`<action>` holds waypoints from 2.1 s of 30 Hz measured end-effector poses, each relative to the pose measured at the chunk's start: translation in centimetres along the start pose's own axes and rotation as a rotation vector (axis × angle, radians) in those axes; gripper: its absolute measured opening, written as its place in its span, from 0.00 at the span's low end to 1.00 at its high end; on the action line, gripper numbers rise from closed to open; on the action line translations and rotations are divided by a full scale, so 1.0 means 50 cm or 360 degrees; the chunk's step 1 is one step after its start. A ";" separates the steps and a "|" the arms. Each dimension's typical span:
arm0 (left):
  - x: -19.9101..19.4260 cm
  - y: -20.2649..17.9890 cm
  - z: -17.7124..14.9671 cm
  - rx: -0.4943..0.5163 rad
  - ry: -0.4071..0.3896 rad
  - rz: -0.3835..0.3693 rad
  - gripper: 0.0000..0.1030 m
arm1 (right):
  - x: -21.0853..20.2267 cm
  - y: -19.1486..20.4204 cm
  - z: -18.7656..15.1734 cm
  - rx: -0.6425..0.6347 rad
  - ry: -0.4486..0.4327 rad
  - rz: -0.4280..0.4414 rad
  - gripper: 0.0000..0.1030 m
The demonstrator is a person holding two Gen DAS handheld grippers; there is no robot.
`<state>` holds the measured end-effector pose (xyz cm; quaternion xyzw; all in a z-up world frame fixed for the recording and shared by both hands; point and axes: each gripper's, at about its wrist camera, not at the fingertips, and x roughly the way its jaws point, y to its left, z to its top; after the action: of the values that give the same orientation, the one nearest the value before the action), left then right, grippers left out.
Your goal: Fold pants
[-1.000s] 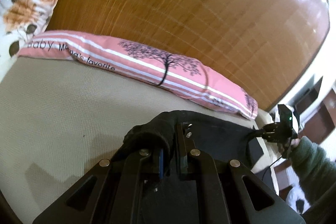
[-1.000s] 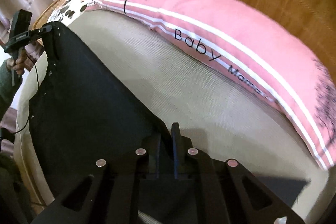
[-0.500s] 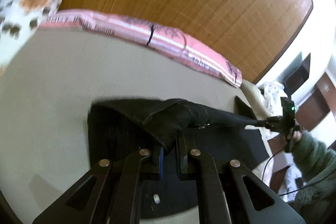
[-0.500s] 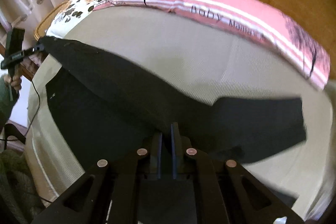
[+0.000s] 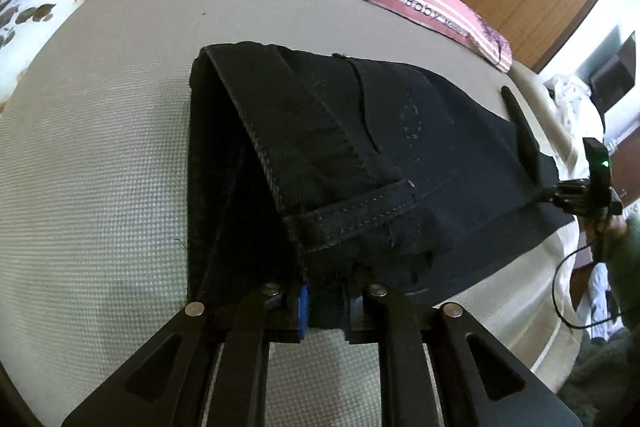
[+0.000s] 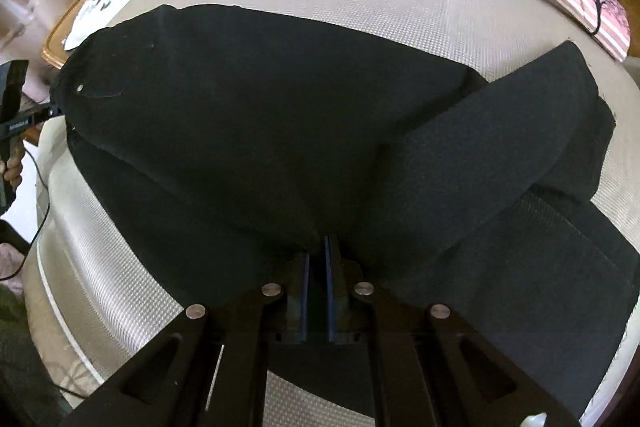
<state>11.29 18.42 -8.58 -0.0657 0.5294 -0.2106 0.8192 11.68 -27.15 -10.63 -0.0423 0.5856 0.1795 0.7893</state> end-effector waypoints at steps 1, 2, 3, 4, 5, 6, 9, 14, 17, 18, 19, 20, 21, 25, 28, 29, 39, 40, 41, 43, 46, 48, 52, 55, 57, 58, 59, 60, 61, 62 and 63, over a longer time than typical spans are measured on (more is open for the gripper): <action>0.001 -0.001 0.002 0.0001 0.0006 0.0012 0.16 | 0.000 0.004 0.001 0.0018 -0.0003 -0.0016 0.08; 0.001 -0.003 0.002 -0.0002 0.0017 0.0048 0.25 | -0.001 0.009 -0.002 0.0028 -0.0009 -0.0028 0.09; 0.002 -0.003 0.000 -0.0011 0.0038 0.0103 0.34 | -0.002 0.014 -0.003 0.0042 -0.0020 -0.0049 0.10; 0.000 -0.002 0.000 -0.0022 0.0051 0.0142 0.35 | -0.004 0.019 -0.004 0.0062 -0.0033 -0.0057 0.13; -0.005 0.000 -0.004 -0.0044 0.0060 0.0170 0.36 | -0.006 0.020 -0.005 0.0076 -0.0044 -0.0050 0.18; -0.011 0.002 -0.007 -0.0068 0.0065 0.0186 0.37 | -0.011 0.024 -0.007 0.0093 -0.0062 -0.0042 0.21; -0.038 0.019 -0.018 -0.0234 0.0078 0.0182 0.40 | -0.028 0.035 -0.013 0.0125 -0.0096 -0.0052 0.27; -0.077 0.042 -0.060 -0.0606 0.0079 -0.0065 0.40 | -0.060 0.030 -0.030 0.0210 -0.0169 0.0025 0.39; -0.077 0.023 -0.068 -0.0667 0.0056 -0.0183 0.40 | -0.070 0.021 -0.039 0.0257 -0.0205 0.0036 0.39; -0.071 0.018 -0.067 -0.0683 0.0062 -0.0204 0.40 | -0.071 0.018 -0.040 0.0279 -0.0216 0.0033 0.39; -0.063 0.016 -0.067 -0.0712 0.0073 -0.0232 0.40 | -0.072 0.014 -0.040 0.0296 -0.0227 0.0036 0.39; -0.055 0.021 -0.069 -0.0767 0.0074 -0.0270 0.40 | -0.071 0.009 -0.038 0.0313 -0.0237 0.0047 0.39; -0.048 0.026 -0.068 -0.0834 0.0053 -0.0304 0.40 | -0.070 0.004 -0.041 0.0336 -0.0244 0.0054 0.39; -0.038 0.046 -0.058 -0.1020 -0.0027 -0.0370 0.40 | -0.070 -0.009 -0.057 0.0395 -0.0258 0.0065 0.39; -0.031 0.067 -0.058 -0.1100 -0.0040 -0.0339 0.40 | -0.064 -0.023 -0.065 0.0461 -0.0264 0.0093 0.39; -0.025 0.073 -0.058 -0.1138 -0.0050 -0.0338 0.40 | -0.062 -0.030 -0.069 0.0503 -0.0268 0.0115 0.39; -0.032 0.045 -0.028 -0.0994 -0.0182 -0.0139 0.21 | -0.062 -0.111 -0.089 0.0882 -0.0326 0.0128 0.40; -0.034 0.048 -0.027 -0.0991 -0.0187 -0.0131 0.21 | -0.062 -0.120 -0.089 0.0912 -0.0338 0.0135 0.40; -0.035 0.051 -0.024 -0.0994 -0.0187 -0.0131 0.21 | -0.062 -0.128 -0.087 0.0937 -0.0348 0.0148 0.40; -0.028 0.053 -0.028 -0.1003 -0.0176 -0.0129 0.21 | -0.061 -0.148 -0.080 0.0995 -0.0389 0.0185 0.40; -0.022 0.055 -0.032 -0.0990 -0.0155 -0.0093 0.21 | -0.052 -0.169 -0.063 0.1062 -0.0414 0.0219 0.40; -0.020 0.056 -0.032 -0.0984 -0.0145 -0.0081 0.21 | -0.039 -0.185 -0.049 0.1131 -0.0419 0.0260 0.40; -0.013 0.053 -0.024 -0.0980 -0.0125 -0.0070 0.21 | -0.026 -0.216 -0.028 0.1255 -0.0465 0.0333 0.26; -0.013 0.052 -0.017 -0.0966 -0.0115 -0.0059 0.21 | -0.040 -0.216 -0.017 0.1249 -0.0493 0.0343 0.07; -0.014 0.054 -0.012 -0.0958 -0.0103 -0.0064 0.21 | -0.065 -0.201 -0.014 0.1190 -0.0510 0.0243 0.05; -0.015 0.054 -0.010 -0.0949 -0.0102 -0.0063 0.21 | -0.083 -0.190 -0.015 0.1141 -0.0522 0.0177 0.04; -0.017 0.054 -0.005 -0.0922 -0.0094 -0.0052 0.21 | -0.100 -0.181 -0.018 0.1105 -0.0530 0.0113 0.04; -0.019 0.053 -0.002 -0.0903 -0.0092 -0.0045 0.21 | -0.114 -0.174 -0.023 0.1076 -0.0530 0.0055 0.04; -0.021 0.053 0.002 -0.0887 -0.0088 -0.0038 0.20 | -0.128 -0.165 -0.029 0.1054 -0.0531 -0.0004 0.04; -0.023 0.053 0.005 -0.0870 -0.0083 -0.0030 0.20 | -0.142 -0.159 -0.037 0.1045 -0.0535 -0.0042 0.04; -0.025 0.052 0.008 -0.0846 -0.0070 -0.0011 0.20 | -0.155 -0.151 -0.047 0.1035 -0.0536 -0.0077 0.04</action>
<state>11.96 21.24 -8.23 -0.2850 0.5480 -0.0656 0.7837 10.13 -36.66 -5.17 0.2271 0.4728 -0.0303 0.8509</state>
